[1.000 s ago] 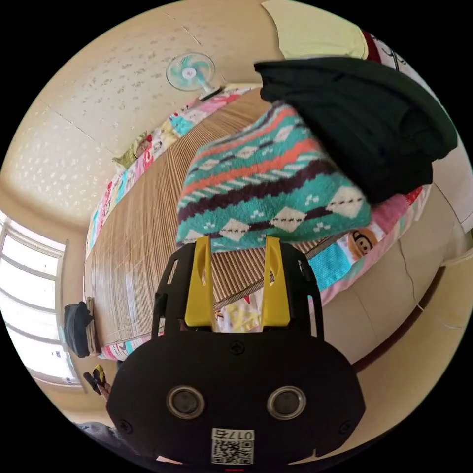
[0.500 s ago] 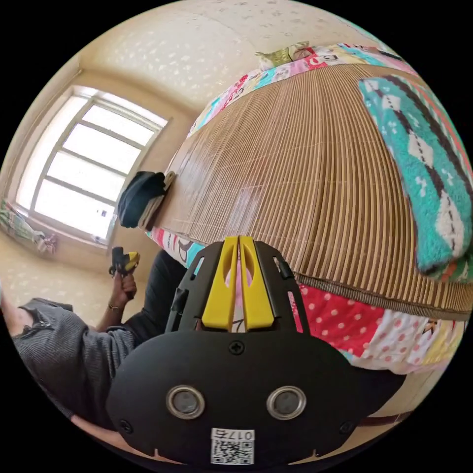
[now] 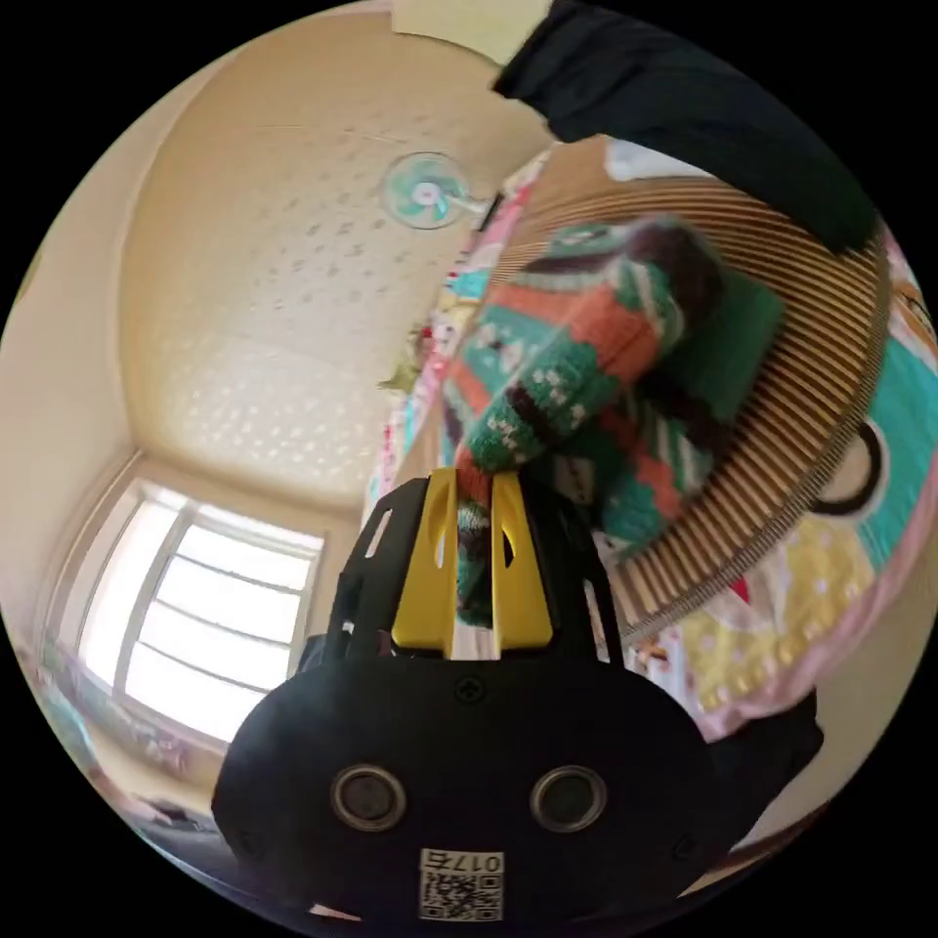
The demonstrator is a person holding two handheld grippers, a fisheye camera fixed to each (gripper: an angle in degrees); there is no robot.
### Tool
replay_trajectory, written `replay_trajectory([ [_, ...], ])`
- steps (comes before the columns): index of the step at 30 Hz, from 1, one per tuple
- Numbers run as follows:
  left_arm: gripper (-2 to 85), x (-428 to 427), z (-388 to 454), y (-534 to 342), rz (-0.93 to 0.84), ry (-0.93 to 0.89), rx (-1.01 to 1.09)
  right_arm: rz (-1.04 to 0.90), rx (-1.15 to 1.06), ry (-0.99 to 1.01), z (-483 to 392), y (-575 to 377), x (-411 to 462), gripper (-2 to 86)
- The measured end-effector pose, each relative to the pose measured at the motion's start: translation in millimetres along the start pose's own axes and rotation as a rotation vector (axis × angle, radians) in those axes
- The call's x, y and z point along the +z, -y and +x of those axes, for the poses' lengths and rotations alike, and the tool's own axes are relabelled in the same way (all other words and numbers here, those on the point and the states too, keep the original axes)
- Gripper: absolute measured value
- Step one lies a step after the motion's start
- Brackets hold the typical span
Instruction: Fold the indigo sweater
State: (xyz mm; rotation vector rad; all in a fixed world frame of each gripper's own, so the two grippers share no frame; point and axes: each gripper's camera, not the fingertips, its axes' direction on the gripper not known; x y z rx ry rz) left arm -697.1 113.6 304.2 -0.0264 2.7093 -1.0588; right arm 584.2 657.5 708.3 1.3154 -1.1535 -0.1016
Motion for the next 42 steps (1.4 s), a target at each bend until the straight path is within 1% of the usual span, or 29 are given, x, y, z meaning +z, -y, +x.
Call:
replay_trajectory([
  [1, -0.9, 16.8, 3.5, 0.3, -0.033, -0.026, 0.030, -0.093, -0.120, 0.136, -28.1, 1.0, 9.5, 3.7],
  [2, -0.8, 35.9, 7.9, 0.7, -0.081, -0.051, 0.062, -0.148, -0.173, 0.186, -43.8, -1.4, 16.1, 3.3],
  [3, -0.8, 46.5, 10.0, 1.0, -0.115, -0.063, 0.079, -0.250, -0.265, 0.231, -76.7, -13.3, 30.0, 2.4],
  [4, -0.6, 71.4, 13.8, 1.6, -0.202, -0.089, 0.106, -0.363, -0.352, 0.210, -109.2, -33.7, 45.6, 1.9],
  [5, -0.1, 96.2, 17.7, 0.5, -0.272, -0.104, 0.127, -0.424, -0.396, 0.195, -123.7, -45.9, 53.7, 1.6],
  [7, 1.0, 129.2, 25.7, -2.1, -0.336, -0.112, 0.167, -0.634, -0.537, 0.149, -168.8, -104.6, 81.9, 1.3],
  [9, 2.3, 161.1, 36.0, -1.9, -0.400, -0.110, 0.222, -0.743, -0.582, 0.179, -187.1, -150.1, 97.0, 1.6],
  [12, 4.0, 206.0, 45.8, 7.2, -0.466, -0.059, 0.285, -0.899, -0.498, 0.291, -186.8, -208.9, 116.4, 2.9],
  [13, 4.6, 220.9, 46.3, 13.5, -0.484, -0.046, 0.298, -0.940, -0.465, 0.274, -183.0, -223.5, 116.9, 4.0],
  [15, 5.3, 237.9, 46.8, 22.9, -0.500, -0.052, 0.305, -0.925, -0.390, 0.244, -172.6, -227.5, 103.5, 6.0],
  [17, 5.4, 250.5, 49.4, 27.8, -0.483, -0.070, 0.336, -0.826, -0.259, 0.240, -152.8, -213.3, 76.6, 9.6],
  [19, 5.3, 261.4, 46.2, 25.9, -0.484, -0.063, 0.345, -0.555, -0.004, 0.217, -102.8, -186.7, 19.8, 13.9],
  [20, 5.3, 269.7, 40.7, 22.6, -0.489, -0.066, 0.340, -0.490, 0.053, 0.229, -88.3, -181.4, 4.8, 14.3],
  [21, 5.3, 273.8, 37.4, 20.7, -0.490, -0.071, 0.335, -0.381, 0.138, 0.257, -62.2, -173.0, -22.0, 15.3],
  [22, 5.3, 282.9, 29.3, 16.2, -0.494, -0.086, 0.322, -0.315, 0.204, 0.277, -42.6, -166.3, -40.3, 15.0],
  [23, 5.3, 292.8, 21.0, 11.9, -0.498, -0.097, 0.308, -0.300, 0.223, 0.289, -36.3, -162.8, -45.8, 14.8],
  [24, 5.4, 298.0, 17.0, 10.2, -0.501, -0.096, 0.300, -0.292, 0.226, 0.312, -32.1, -155.3, -51.3, 12.2],
  [26, 7.5, 316.9, 5.9, 8.5, -0.501, -0.044, 0.269, -0.309, 0.165, 0.302, -47.1, -145.8, -50.8, 9.4],
  [28, 11.6, 324.9, 3.8, 14.6, -0.457, 0.031, 0.240, -0.318, -0.044, 0.367, -101.0, -137.0, -45.6, 8.0],
  [29, 13.5, 326.2, 6.1, 22.1, -0.408, 0.075, 0.234, -0.331, -0.102, 0.387, -116.8, -136.0, -42.7, 7.9],
  [31, 15.6, 326.2, 13.7, 36.7, -0.331, 0.130, 0.251, -0.412, -0.303, 0.472, -175.0, -138.9, -23.6, 7.5],
  [33, 18.1, 331.0, 24.0, 54.2, -0.288, 0.171, 0.287, -0.491, -0.392, 0.530, -205.3, -147.8, -1.3, 7.4],
  [35, 22.5, 349.5, 34.1, 78.0, -0.321, 0.213, 0.318, -0.564, -0.421, 0.575, -223.8, -160.1, 22.5, 7.4],
  [37, 23.5, 362.9, 39.5, 91.9, -0.348, 0.212, 0.332, -0.614, -0.453, 0.602, -244.8, -181.4, 45.7, 7.4],
  [39, 23.9, 377.9, 47.4, 98.4, -0.410, 0.217, 0.353, -0.651, -0.478, 0.585, -260.4, -197.8, 59.3, 7.3],
  [40, 23.1, 389.5, 56.4, 97.2, -0.469, 0.246, 0.385, -0.660, -0.493, 0.573, -269.3, -207.5, 65.2, 7.3],
  [42, 19.6, 407.3, 69.0, 87.7, -0.550, 0.406, 0.448, -0.669, -0.509, 0.558, -279.4, -219.4, 72.0, 7.1],
])
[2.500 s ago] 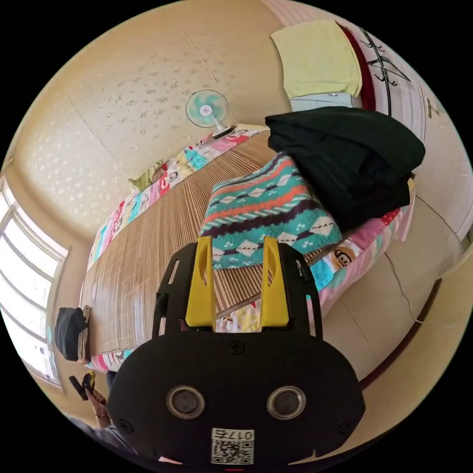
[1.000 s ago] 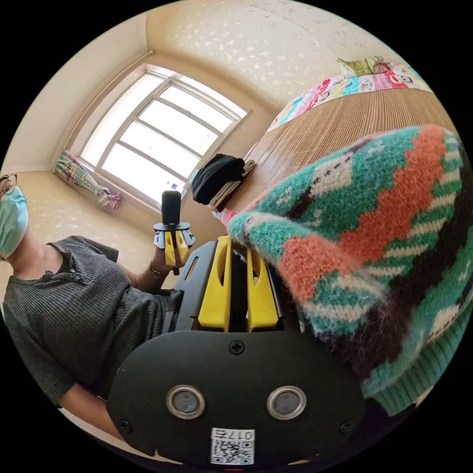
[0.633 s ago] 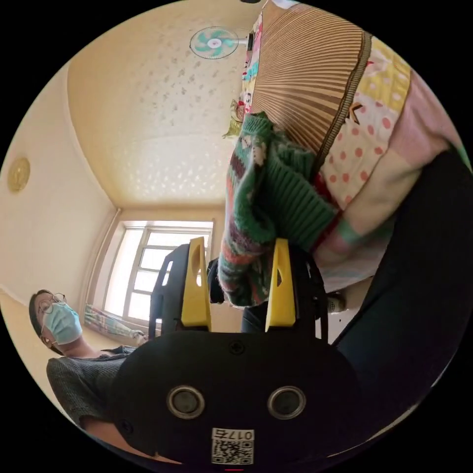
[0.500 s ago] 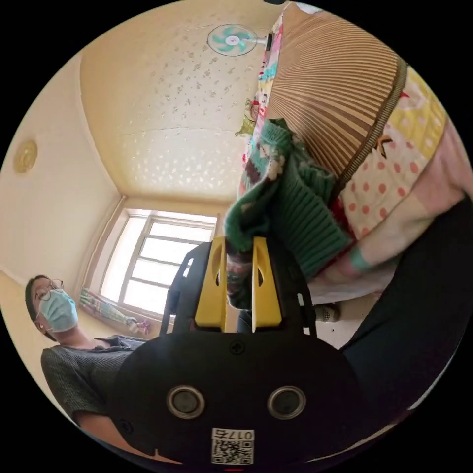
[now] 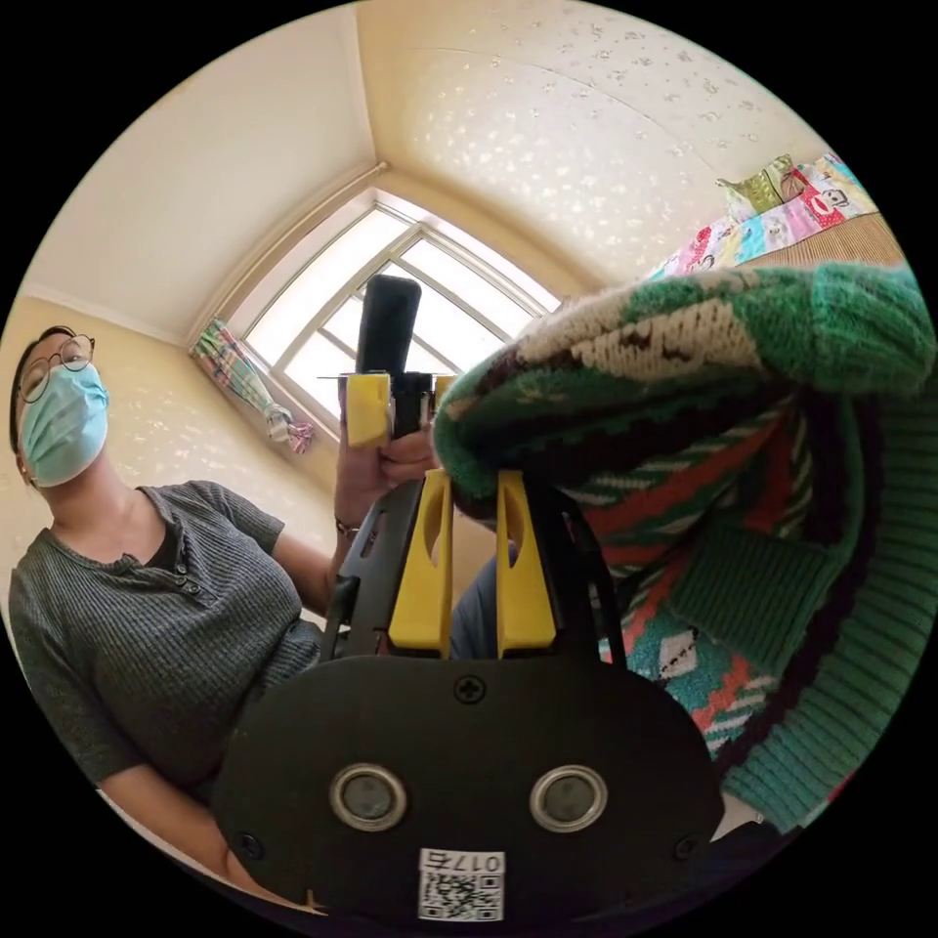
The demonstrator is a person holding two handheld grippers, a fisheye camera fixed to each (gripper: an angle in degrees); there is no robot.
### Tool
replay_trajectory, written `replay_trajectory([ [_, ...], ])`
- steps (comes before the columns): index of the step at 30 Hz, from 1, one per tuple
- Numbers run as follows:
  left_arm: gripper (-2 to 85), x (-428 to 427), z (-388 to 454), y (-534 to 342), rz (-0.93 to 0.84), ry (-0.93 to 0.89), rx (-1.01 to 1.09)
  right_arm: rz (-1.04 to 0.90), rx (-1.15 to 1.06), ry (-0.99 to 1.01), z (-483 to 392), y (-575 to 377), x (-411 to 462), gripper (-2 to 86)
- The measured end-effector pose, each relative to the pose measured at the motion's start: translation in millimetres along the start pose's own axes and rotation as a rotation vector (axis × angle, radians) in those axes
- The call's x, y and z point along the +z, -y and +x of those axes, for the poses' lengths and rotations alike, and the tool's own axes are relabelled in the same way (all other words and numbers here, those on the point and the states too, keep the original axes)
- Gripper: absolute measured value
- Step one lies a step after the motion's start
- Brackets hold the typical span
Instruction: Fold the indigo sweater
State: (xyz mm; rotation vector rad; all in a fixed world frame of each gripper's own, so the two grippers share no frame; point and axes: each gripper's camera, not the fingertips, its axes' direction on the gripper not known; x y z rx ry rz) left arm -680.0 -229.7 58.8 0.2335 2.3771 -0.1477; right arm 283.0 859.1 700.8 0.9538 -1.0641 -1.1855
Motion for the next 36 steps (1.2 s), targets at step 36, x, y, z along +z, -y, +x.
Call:
replay_trajectory([
  [36, 5.1, -367.4, -151.5, -314.4, 1.127, -1.352, 0.781, 0.231, -0.169, -0.685, -2.9, 7.6, 63.6, 1.1],
])
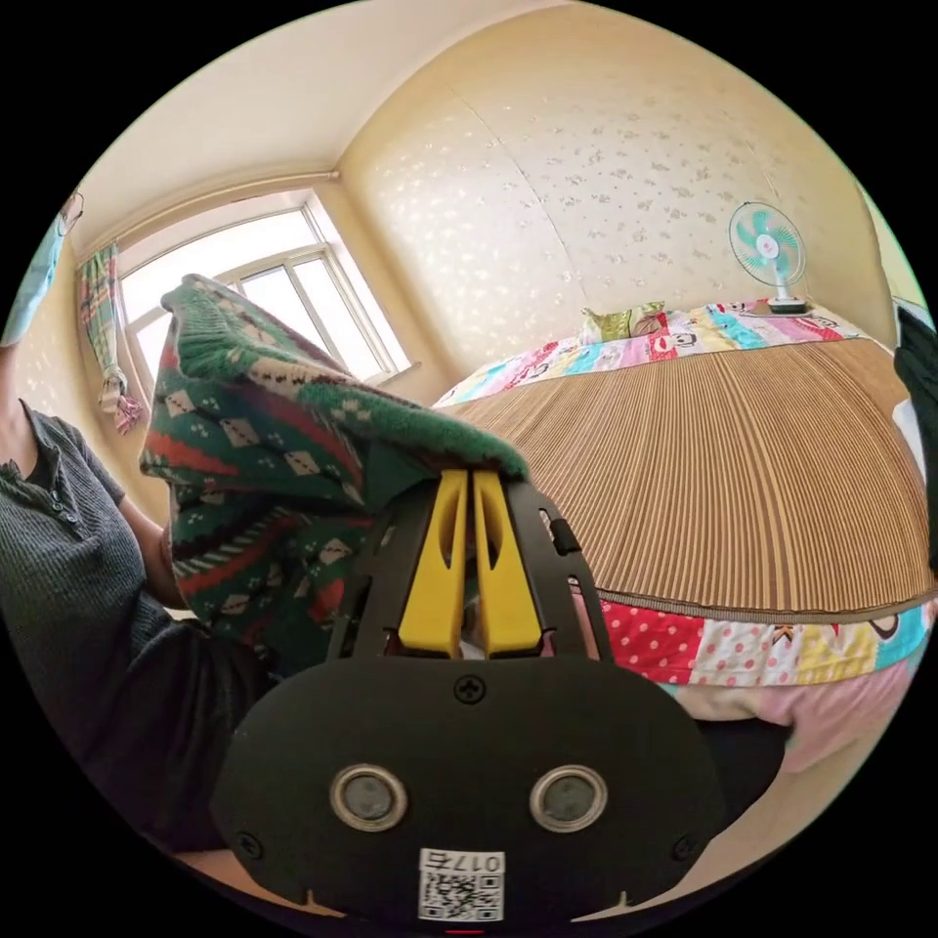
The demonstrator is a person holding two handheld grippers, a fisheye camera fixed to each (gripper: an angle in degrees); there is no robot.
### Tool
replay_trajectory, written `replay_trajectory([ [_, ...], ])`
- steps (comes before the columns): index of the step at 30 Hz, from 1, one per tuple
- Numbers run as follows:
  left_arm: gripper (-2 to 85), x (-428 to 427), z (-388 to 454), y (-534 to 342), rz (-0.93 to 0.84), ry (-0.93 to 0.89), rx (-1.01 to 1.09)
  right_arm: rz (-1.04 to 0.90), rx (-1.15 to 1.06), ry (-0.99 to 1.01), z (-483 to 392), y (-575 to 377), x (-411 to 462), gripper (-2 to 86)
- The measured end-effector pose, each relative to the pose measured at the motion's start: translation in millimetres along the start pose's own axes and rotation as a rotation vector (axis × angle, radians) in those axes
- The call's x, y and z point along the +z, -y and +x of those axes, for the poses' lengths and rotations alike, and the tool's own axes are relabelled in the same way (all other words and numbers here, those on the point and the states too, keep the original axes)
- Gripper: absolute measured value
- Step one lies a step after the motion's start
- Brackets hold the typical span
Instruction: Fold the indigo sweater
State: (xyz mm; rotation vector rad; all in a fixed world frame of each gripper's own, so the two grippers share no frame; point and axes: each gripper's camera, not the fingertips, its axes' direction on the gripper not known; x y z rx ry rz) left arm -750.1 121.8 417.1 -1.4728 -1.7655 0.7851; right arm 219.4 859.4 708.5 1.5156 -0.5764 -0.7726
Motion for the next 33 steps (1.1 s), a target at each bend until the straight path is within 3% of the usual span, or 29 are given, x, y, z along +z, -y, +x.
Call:
replay_trajectory([
  [3, 5.1, -2.2, 23.7, 14.9, -0.004, 0.006, 0.033, 0.120, 0.001, -0.070, -22.2, -2.9, -2.2, 1.7],
  [9, 5.1, -8.0, 50.0, 40.9, -0.001, 0.042, 0.068, 0.019, -0.051, 0.043, -65.6, 4.3, 26.9, 8.0],
  [12, 5.1, -8.8, 35.7, 45.9, 0.008, 0.020, 0.024, -0.130, -0.090, 0.089, -75.8, 1.6, 57.3, 8.1],
  [22, 5.1, 12.4, 4.0, 51.2, -0.050, 0.047, -0.020, -0.111, -0.061, 0.008, -86.3, -2.2, 68.2, 8.4],
  [26, 5.1, 10.8, -9.8, 46.1, -0.025, 0.034, -0.011, -0.105, -0.066, -0.036, -91.2, 1.2, 80.9, 15.6],
  [33, 5.1, 15.7, -49.0, 35.4, -0.010, 0.047, -0.030, -0.128, -0.146, 0.372, -136.7, 9.4, 147.2, 20.9],
])
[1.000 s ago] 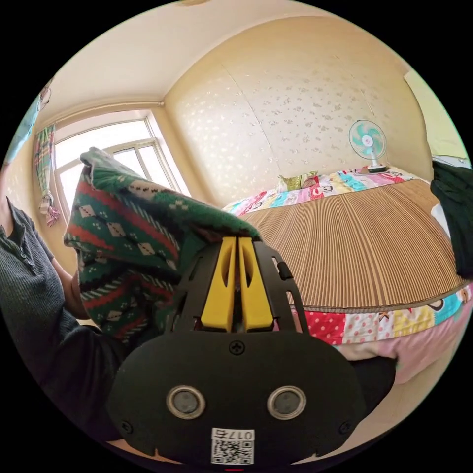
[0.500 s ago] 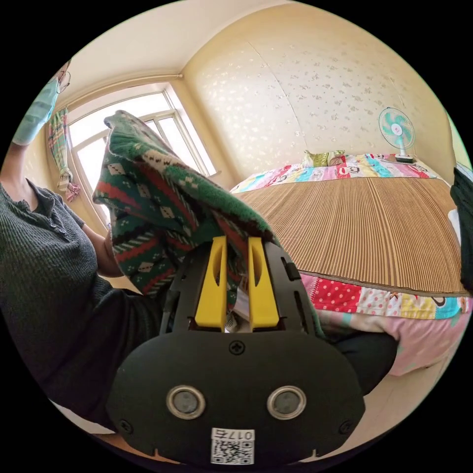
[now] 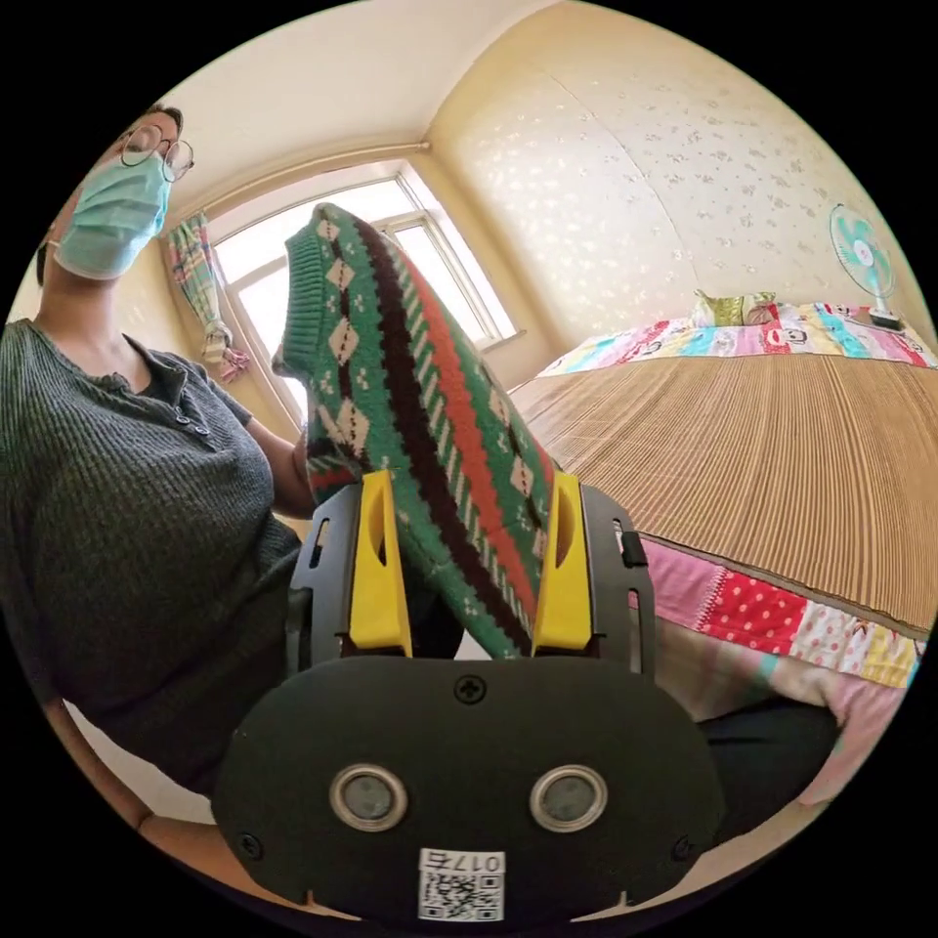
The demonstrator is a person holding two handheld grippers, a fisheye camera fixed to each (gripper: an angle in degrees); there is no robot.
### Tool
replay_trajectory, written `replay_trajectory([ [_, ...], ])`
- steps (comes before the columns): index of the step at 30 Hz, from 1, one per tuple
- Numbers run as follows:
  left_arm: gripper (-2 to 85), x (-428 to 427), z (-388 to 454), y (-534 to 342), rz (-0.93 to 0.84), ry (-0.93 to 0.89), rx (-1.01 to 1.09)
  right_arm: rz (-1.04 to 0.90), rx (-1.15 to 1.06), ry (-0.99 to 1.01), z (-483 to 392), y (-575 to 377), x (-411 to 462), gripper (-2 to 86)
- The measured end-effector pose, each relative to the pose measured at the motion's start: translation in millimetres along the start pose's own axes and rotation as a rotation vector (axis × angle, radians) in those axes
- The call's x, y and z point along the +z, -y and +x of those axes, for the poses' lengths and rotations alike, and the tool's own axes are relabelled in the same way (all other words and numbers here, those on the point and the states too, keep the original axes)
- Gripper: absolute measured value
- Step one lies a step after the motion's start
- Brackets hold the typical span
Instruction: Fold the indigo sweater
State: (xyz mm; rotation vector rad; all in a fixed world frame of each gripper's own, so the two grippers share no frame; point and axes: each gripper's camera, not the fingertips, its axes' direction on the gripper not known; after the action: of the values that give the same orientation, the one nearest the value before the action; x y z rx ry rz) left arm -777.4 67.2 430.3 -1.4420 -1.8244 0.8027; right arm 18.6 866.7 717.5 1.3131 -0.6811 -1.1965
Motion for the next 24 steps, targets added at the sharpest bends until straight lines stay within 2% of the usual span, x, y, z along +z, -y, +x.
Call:
replay_trajectory([
  [3, 5.1, 5.0, -12.5, -3.3, -0.003, 0.021, 0.018, -0.137, -0.010, 0.165, -4.2, 4.6, 54.8, 19.7],
  [5, 5.1, 10.0, -27.3, -8.9, 0.001, 0.018, 0.022, -0.247, 0.024, 0.103, -8.0, 6.6, 87.2, 14.9],
  [7, 5.1, 15.1, -39.7, -13.8, -0.007, 0.026, 0.014, -0.272, 0.013, -0.032, -20.6, 18.5, 99.5, 6.5],
  [8, 5.2, 17.8, -46.4, -16.7, -0.011, 0.038, 0.012, -0.267, 0.017, -0.103, -22.4, 23.9, 97.3, 6.1],
  [10, 5.2, 21.8, -56.1, -20.1, -0.017, 0.044, 0.015, -0.252, 0.051, -0.395, -14.7, 52.4, 76.1, 4.8],
  [11, 5.2, 24.5, -63.6, -23.2, -0.005, 0.046, 0.014, -0.238, 0.056, -0.446, -10.0, 61.0, 66.5, 4.5],
  [15, 5.1, 47.5, -95.9, -32.2, -0.036, 0.075, -0.023, 0.037, 0.100, -0.676, 6.8, 133.6, -42.6, 3.7],
  [17, 5.2, 69.5, -115.6, -36.7, -0.120, 0.128, -0.043, 0.129, 0.088, -0.814, -10.6, 168.6, -81.4, 3.6],
  [19, 5.2, 83.7, -127.4, -40.1, -0.203, 0.184, -0.047, 0.361, 0.056, -1.005, -56.6, 198.8, -125.9, 3.5],
  [21, 5.1, 98.3, -143.5, -43.3, -0.345, 0.263, -0.069, 0.544, 0.043, -1.058, -89.7, 209.7, -156.5, 3.5],
  [23, 4.9, 103.8, -176.4, -52.1, -0.531, 0.454, -0.161, 0.716, 0.025, -1.026, -116.1, 213.1, -181.7, 3.5],
  [24, 4.5, 101.5, -185.5, -55.2, -0.558, 0.523, -0.191, 0.789, 0.000, -1.018, -130.9, 216.2, -190.4, 3.5],
])
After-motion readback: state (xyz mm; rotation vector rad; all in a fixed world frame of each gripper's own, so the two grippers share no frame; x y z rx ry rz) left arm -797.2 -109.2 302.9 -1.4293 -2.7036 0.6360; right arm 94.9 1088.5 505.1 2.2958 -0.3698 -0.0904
